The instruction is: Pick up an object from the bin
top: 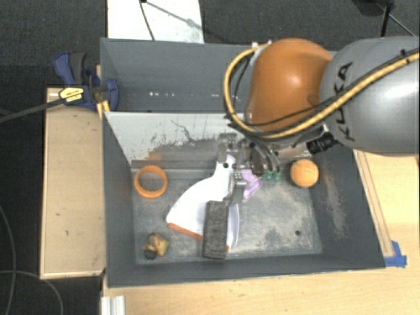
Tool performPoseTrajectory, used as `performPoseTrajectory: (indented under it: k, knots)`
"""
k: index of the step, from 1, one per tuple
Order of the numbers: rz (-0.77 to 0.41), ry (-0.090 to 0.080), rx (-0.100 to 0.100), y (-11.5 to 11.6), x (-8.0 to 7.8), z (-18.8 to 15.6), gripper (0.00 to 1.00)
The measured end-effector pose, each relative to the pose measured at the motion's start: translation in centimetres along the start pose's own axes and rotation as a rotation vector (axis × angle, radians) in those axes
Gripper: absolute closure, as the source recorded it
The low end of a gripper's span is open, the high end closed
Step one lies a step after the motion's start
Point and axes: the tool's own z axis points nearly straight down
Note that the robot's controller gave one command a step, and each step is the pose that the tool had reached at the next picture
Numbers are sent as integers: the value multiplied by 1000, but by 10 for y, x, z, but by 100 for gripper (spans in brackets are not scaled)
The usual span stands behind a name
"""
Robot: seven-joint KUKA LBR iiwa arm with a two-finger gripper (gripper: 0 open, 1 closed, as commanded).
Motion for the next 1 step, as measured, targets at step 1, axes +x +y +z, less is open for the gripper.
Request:
performPoseTrajectory:
  k: [1]
  knots:
    - [3,-8,-1,-1,-2,-5,0]
